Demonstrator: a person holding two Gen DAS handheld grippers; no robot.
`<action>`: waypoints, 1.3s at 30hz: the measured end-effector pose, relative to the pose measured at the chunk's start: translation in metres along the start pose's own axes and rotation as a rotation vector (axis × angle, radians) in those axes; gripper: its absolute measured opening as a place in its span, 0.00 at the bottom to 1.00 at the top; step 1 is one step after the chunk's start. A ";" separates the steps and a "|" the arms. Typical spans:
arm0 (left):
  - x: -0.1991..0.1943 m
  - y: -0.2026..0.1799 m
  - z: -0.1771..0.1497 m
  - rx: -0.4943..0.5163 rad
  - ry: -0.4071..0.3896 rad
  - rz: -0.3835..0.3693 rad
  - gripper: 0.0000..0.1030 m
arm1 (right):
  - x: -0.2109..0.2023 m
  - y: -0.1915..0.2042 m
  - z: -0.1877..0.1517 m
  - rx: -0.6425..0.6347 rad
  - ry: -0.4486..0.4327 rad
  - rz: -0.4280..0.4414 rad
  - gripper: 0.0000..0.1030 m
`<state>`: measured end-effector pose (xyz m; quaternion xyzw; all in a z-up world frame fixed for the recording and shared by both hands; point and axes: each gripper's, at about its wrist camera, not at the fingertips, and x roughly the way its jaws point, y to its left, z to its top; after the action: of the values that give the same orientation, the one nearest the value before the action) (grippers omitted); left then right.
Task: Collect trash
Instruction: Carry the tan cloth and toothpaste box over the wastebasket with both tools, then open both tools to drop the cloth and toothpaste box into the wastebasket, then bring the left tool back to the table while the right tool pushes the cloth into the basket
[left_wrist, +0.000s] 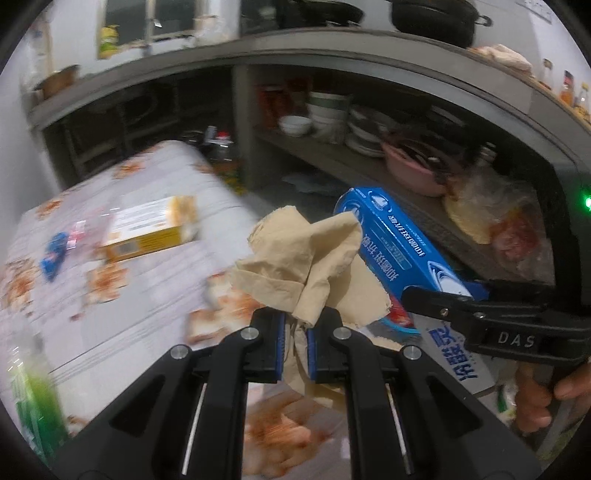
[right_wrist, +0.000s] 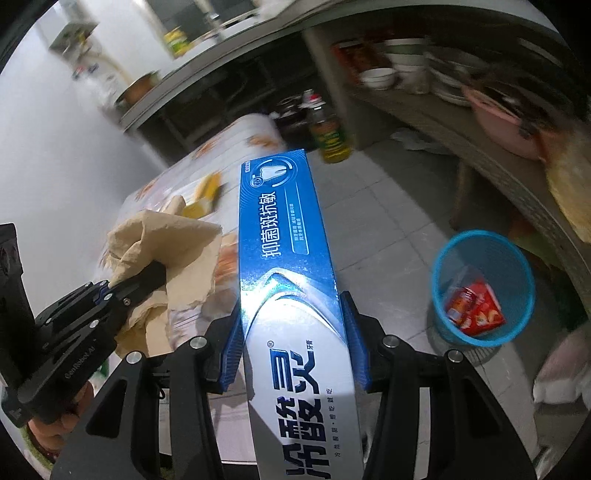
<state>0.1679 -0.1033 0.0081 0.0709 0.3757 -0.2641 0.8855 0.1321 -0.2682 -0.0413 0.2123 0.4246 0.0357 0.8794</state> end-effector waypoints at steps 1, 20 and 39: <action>0.006 -0.009 0.006 0.005 0.009 -0.034 0.08 | -0.005 -0.013 0.000 0.027 -0.014 -0.017 0.46; 0.230 -0.154 0.059 0.111 0.500 -0.302 0.09 | 0.041 -0.253 -0.048 0.614 0.047 -0.209 0.46; 0.276 -0.184 0.070 0.065 0.509 -0.341 0.55 | 0.095 -0.317 -0.062 0.712 0.060 -0.300 0.62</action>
<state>0.2758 -0.3967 -0.1230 0.0989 0.5832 -0.3944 0.7033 0.1075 -0.5112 -0.2727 0.4387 0.4623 -0.2369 0.7333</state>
